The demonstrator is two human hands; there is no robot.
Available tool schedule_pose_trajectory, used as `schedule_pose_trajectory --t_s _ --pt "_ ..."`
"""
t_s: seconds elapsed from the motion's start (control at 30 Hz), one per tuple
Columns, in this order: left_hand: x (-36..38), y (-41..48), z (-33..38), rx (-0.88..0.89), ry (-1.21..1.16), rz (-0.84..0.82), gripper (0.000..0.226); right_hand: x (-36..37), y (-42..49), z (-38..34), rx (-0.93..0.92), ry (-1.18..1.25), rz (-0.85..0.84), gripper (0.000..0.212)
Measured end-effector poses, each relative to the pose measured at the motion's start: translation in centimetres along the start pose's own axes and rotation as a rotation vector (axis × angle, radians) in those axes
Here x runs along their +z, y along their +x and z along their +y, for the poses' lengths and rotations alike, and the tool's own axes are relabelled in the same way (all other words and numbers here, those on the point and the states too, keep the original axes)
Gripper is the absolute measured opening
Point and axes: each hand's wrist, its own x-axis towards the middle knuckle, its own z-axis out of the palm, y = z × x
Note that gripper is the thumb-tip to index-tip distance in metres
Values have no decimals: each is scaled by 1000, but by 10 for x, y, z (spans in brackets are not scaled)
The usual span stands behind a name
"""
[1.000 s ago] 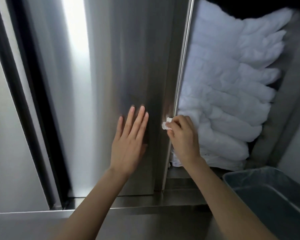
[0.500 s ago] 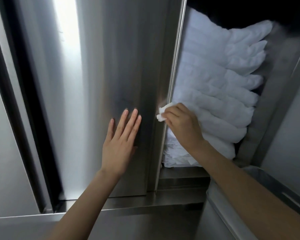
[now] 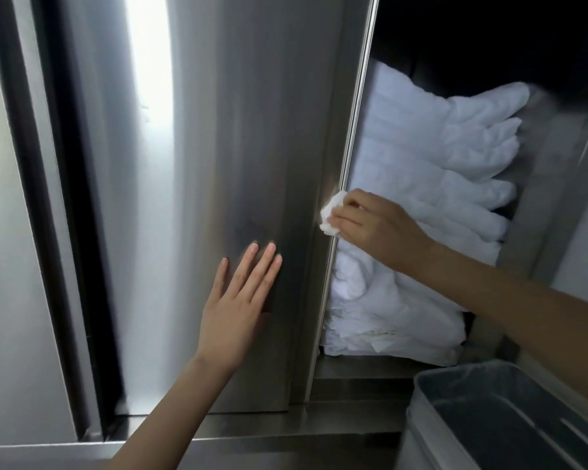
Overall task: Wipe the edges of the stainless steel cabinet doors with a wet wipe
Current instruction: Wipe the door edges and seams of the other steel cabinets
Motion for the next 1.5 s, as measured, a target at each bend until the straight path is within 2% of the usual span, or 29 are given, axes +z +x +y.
schedule_pose_trajectory --t_s 0.03,0.07,0.13,0.23,0.27,0.3,0.33,0.37,0.47,0.53,0.63,0.7,0.77,0.83,0.93,1.07,1.13,1.2,1.27,1.37,1.5 --pt "0 -1 1 -1 -5 2 94 -5 4 9 -28 -14 -2 16" --pt "0 0 1 -2 -9 6 94 -10 13 24 -30 -28 66 17" --pt "1 0 0 -3 -14 13 95 -21 41 64 68 -32 132 16" --pt "4 0 0 2 -18 29 96 -29 71 106 186 432 136 20" --pt "4 1 0 3 -18 30 96 -29 75 105 184 409 100 14" --pt "3 1 -1 1 -22 29 96 -30 72 90 245 246 -25 8" --pt "2 1 0 -4 -28 27 95 -29 64 72 305 61 7 6" --pt "1 1 0 -7 -35 21 93 -28 53 52 301 -26 72 8" --pt "-5 0 2 16 -58 22 87 -16 19 15 149 -4 23 13" --pt "-9 2 -1 36 -64 45 87 -11 19 27 121 -34 4 16" --pt "-17 15 -6 8 -80 78 85 -11 35 41 264 9 117 27" --pt "-25 30 -8 -36 -88 80 83 -11 35 33 302 14 156 21" --pt "-32 46 -10 -46 -90 91 80 -7 23 15 203 8 100 16" --pt "-41 64 -12 -24 -84 130 80 -11 15 10 56 -1 7 22" --pt "-59 96 -17 11 -75 223 79 -22 38 53 64 -53 73 29" --pt "-90 141 -23 -3 -42 270 78 -43 89 123 324 -126 67 38" --pt "-103 161 -24 -18 -25 265 79 -40 87 123 363 -122 -23 25" --pt "-111 175 -26 -30 -15 236 82 -44 75 106 277 -104 -80 12" --pt "-112 182 -28 -32 18 207 83 -50 70 110 161 -142 -82 22" --pt "-110 183 -30 -21 62 205 83 -64 95 157 225 -165 -57 29" --pt "-109 184 -28 -4 64 242 83 -84 135 225 358 -274 37 27"
